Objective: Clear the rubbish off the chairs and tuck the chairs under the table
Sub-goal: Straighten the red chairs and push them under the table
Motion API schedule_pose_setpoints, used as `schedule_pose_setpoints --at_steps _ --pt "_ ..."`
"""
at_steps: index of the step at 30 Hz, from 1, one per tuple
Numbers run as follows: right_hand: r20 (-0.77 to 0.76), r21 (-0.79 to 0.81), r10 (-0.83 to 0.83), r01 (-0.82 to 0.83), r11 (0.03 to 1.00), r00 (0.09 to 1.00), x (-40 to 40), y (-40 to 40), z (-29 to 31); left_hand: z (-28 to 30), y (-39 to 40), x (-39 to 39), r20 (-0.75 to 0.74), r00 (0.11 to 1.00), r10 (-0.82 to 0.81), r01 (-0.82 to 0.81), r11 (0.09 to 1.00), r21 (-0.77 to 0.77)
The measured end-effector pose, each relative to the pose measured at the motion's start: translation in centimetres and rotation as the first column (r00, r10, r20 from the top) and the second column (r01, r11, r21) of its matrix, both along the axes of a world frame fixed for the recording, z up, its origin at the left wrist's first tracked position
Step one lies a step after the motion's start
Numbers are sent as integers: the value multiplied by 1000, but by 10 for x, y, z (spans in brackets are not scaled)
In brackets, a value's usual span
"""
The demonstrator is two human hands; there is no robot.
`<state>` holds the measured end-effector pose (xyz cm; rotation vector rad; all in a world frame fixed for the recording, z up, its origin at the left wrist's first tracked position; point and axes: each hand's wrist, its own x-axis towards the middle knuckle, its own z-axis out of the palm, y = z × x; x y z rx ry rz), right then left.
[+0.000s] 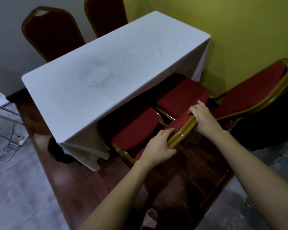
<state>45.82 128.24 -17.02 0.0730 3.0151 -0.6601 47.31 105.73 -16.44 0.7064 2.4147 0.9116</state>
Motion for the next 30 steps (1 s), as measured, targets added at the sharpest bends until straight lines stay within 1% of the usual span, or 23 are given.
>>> schedule_pose_setpoints --at_steps 4,7,9,11,12,14,15,18,20,22,23,25,27,30 --pt "-17 28 -3 3 1000 1000 1 -5 5 -8 3 -8 30 999 25 -26 999 24" --pt "-42 1 5 -5 1000 999 2 1 -4 -1 28 -22 108 992 66 -79 990 115" --pt "-21 -9 86 -86 996 996 4 8 -9 5 50 -34 76 995 71 -84 980 179" --pt "36 -8 183 -183 983 982 5 36 -7 12 84 -53 -6 998 68 -65 980 187" --pt "62 -10 184 -184 983 981 6 55 -2 16 101 -65 -46 996 72 -62 982 179" --pt "86 -4 84 -84 996 993 10 98 10 24 132 -89 -84 995 59 -45 987 155" --pt "85 25 30 -32 999 996 12 122 17 27 147 -100 -86 995 46 -33 989 144" --pt "106 124 -80 67 990 991 19 192 38 33 196 -122 -51 998 -32 38 993 114" --pt "44 130 -216 209 969 975 17 234 55 37 236 -134 -22 992 -124 125 987 99" --pt "-45 77 -353 356 931 935 15 266 72 40 276 -141 -22 982 -189 191 977 94" --pt "-66 74 -382 386 919 922 13 276 78 41 292 -141 -19 977 -213 214 972 97" --pt "-69 136 -408 414 900 910 12 300 84 44 329 -140 -13 961 -275 275 957 93" --pt "-82 173 -429 436 883 900 10 323 83 45 365 -135 -24 943 -333 333 941 60" --pt "-90 228 -447 455 861 890 3 365 70 46 415 -129 -35 930 -367 367 930 -3"
